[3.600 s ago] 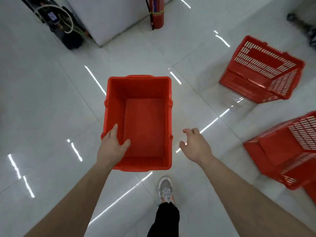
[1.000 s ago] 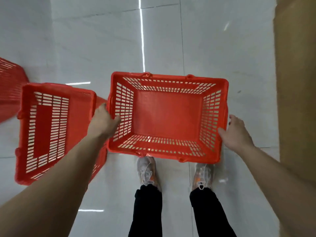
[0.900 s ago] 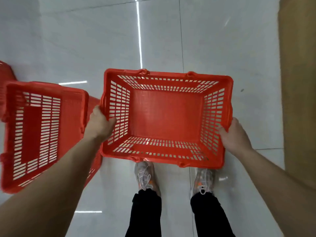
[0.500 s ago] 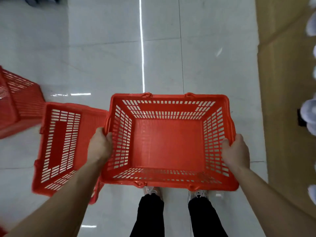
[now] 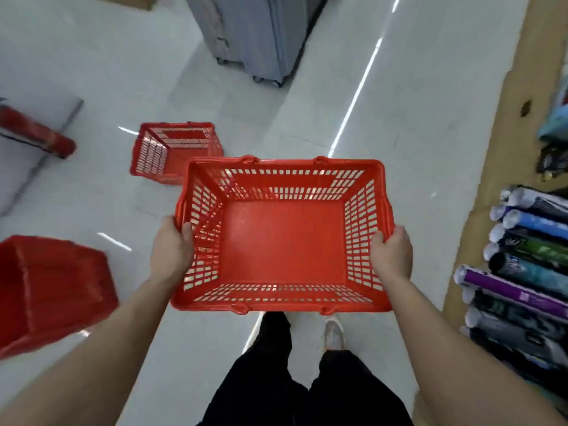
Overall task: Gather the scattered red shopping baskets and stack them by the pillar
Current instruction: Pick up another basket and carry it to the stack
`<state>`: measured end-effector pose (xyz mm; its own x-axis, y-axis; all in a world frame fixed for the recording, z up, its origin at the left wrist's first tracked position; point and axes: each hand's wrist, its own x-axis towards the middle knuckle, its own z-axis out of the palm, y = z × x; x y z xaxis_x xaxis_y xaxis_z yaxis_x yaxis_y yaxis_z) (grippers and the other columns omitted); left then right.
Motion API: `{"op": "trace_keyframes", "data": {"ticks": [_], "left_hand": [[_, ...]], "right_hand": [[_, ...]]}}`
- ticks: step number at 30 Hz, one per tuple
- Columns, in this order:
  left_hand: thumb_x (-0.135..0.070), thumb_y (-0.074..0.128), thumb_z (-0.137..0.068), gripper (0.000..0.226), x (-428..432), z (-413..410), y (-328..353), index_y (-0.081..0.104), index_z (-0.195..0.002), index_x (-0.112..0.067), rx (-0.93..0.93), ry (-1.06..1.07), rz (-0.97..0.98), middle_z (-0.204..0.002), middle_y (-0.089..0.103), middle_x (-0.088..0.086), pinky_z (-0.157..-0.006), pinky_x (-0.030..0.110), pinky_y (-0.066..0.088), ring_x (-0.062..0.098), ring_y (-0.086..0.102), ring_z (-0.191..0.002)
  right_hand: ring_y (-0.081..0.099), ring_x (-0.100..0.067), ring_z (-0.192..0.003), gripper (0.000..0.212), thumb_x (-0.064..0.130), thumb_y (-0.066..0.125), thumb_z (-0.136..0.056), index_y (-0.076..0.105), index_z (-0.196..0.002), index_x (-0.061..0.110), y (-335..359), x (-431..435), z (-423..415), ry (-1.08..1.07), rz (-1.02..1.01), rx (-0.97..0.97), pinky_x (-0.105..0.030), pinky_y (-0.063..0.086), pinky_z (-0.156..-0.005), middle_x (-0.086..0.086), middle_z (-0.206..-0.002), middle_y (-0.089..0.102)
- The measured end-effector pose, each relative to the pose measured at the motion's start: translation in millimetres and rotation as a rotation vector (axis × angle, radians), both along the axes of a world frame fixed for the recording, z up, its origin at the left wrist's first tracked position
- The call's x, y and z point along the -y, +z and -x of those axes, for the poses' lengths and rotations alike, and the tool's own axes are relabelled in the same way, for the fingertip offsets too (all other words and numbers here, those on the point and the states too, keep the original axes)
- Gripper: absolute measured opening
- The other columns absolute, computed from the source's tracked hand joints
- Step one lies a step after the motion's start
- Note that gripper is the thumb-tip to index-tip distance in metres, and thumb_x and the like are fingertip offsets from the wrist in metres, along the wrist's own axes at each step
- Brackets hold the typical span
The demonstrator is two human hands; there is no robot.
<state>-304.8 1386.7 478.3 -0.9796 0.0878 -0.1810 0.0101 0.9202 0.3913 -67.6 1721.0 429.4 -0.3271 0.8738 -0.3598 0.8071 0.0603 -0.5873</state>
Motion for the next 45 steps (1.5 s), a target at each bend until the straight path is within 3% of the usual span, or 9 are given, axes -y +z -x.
{"op": "trace_keyframes", "data": {"ticks": [7,11,15,20,25,32,37,41,45], "left_hand": [[-0.045,0.045,-0.099,0.032,168.1,-99.7,102.4,0.047,-0.120,-0.021,-0.119,0.420,-0.142,-0.105,0.067,0.007,-0.080,0.048,0.055,0.029,0.067,-0.086],[-0.049,0.044,-0.097,0.024,253.1,-164.2,126.1,0.047,-0.111,-0.029,-0.215,0.657,-0.189,-0.096,0.064,0.001,-0.072,0.043,0.055,0.024,0.065,-0.079],[-0.045,0.045,-0.099,0.018,337.4,-213.6,135.8,0.045,-0.106,-0.028,-0.256,0.862,-0.176,-0.091,0.063,0.002,-0.068,0.042,0.054,0.025,0.064,-0.076],[-0.042,0.049,-0.100,0.028,436.5,-249.3,132.0,0.049,-0.115,-0.018,-0.298,1.064,-0.208,-0.088,0.061,-0.002,-0.053,0.028,0.046,0.008,0.059,-0.066],[-0.043,0.049,-0.100,0.024,536.2,-262.5,129.4,0.049,-0.112,-0.022,-0.313,1.160,-0.226,-0.084,0.058,-0.008,-0.050,0.021,0.040,0.004,0.056,-0.062],[-0.043,0.049,-0.099,0.026,640.0,-240.6,131.2,0.051,-0.115,-0.022,-0.318,1.216,-0.266,-0.090,0.063,-0.007,-0.055,0.023,0.045,0.005,0.061,-0.070],[-0.043,0.049,-0.099,0.030,683.9,-191.6,120.1,0.051,-0.119,-0.021,-0.291,1.248,-0.293,-0.094,0.065,-0.004,-0.070,0.040,0.059,0.016,0.067,-0.077],[-0.047,0.049,-0.099,0.030,714.0,-136.8,103.7,0.051,-0.119,-0.024,-0.273,1.280,-0.278,-0.094,0.065,-0.006,-0.062,0.031,0.056,0.011,0.067,-0.073],[-0.049,0.049,-0.099,0.031,739.4,-74.9,91.5,0.050,-0.120,-0.025,-0.219,1.332,-0.270,-0.093,0.065,-0.007,-0.060,0.032,0.057,0.012,0.068,-0.070]], "right_hand": [[0.064,-0.022,-0.088,0.035,0.041,0.048,-0.094,0.059,-0.117,0.016,101.5,91.8,70.3,0.422,0.039,-0.161,-0.037,0.054,-0.081,-0.005,-0.107,0.066],[0.067,-0.029,-0.091,0.029,0.036,0.049,-0.089,0.062,-0.108,0.018,140.6,168.0,114.9,0.683,0.060,-0.212,-0.048,0.057,-0.085,-0.006,-0.101,0.069],[0.065,-0.035,-0.094,0.023,0.032,0.054,-0.085,0.064,-0.099,0.017,164.8,265.3,158.3,0.919,0.013,-0.254,-0.042,0.052,-0.085,-0.011,-0.099,0.070],[0.063,-0.035,-0.095,0.024,0.029,0.053,-0.087,0.065,-0.103,0.015,180.2,396.0,203.6,1.158,-0.020,-0.266,-0.036,0.043,-0.077,-0.007,-0.094,0.064],[0.063,-0.036,-0.103,0.028,0.024,0.054,-0.091,0.063,-0.110,0.007,192.5,519.7,235.9,1.334,-0.100,-0.253,-0.038,0.047,-0.085,-0.015,-0.107,0.068],[0.065,-0.040,-0.098,0.026,0.018,0.056,-0.092,0.062,-0.108,-0.001,205.0,637.2,277.6,1.402,-0.154,-0.256,-0.038,0.047,-0.081,-0.023,-0.105,0.069],[0.066,-0.035,-0.089,0.024,0.022,0.055,-0.091,0.063,-0.106,0.004,196.7,691.3,339.8,1.449,-0.169,-0.247,-0.035,0.047,-0.076,-0.016,-0.100,0.070],[0.053,-0.014,-0.064,0.021,0.021,0.054,-0.092,0.061,-0.105,0.007,178.8,730.9,408.3,1.489,-0.165,-0.253,-0.028,0.043,-0.065,-0.007,-0.090,0.066],[0.046,0.002,-0.060,0.020,0.026,0.053,-0.092,0.060,-0.105,0.013,165.0,773.6,487.8,1.499,-0.132,-0.238,-0.021,0.032,-0.051,0.008,-0.077,0.055]]}}
